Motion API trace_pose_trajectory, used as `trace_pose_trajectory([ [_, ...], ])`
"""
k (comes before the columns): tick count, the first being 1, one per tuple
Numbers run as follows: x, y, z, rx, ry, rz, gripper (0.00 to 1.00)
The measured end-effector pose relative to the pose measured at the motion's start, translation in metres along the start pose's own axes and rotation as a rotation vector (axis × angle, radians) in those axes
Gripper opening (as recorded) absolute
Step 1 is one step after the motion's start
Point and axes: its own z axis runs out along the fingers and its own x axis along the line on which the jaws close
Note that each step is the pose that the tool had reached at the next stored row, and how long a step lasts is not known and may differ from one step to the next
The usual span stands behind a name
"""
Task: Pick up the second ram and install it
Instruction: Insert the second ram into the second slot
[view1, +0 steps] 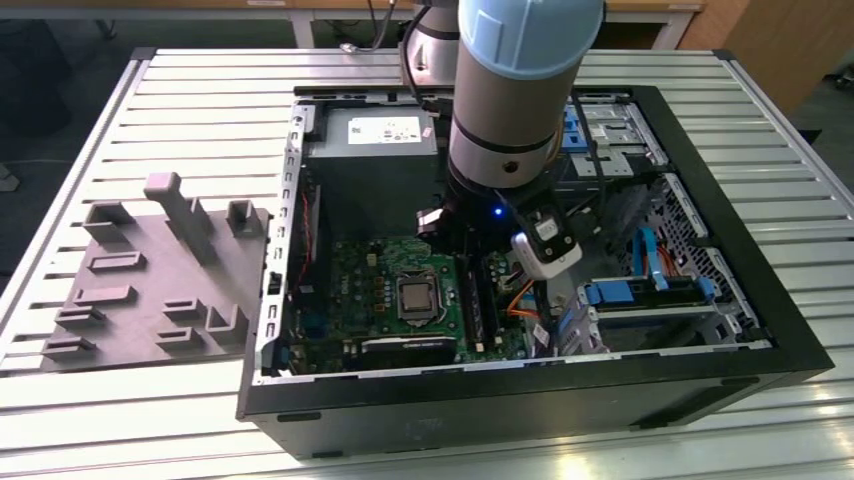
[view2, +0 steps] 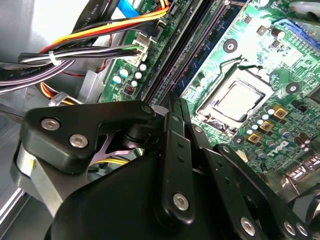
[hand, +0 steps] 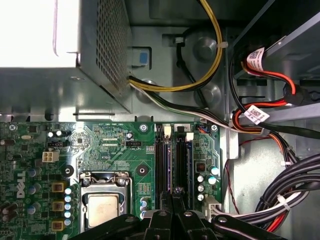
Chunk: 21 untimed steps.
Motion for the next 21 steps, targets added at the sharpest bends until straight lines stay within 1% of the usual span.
trace_pose_trajectory([
  [8, 0.0000, 0.0002, 0.0005, -0.0023, 0.0001, 0.000, 0.12],
  [21, 0.0010, 0.0008, 0.0006, -0.0027, 0.0001, 0.000, 0.12],
])
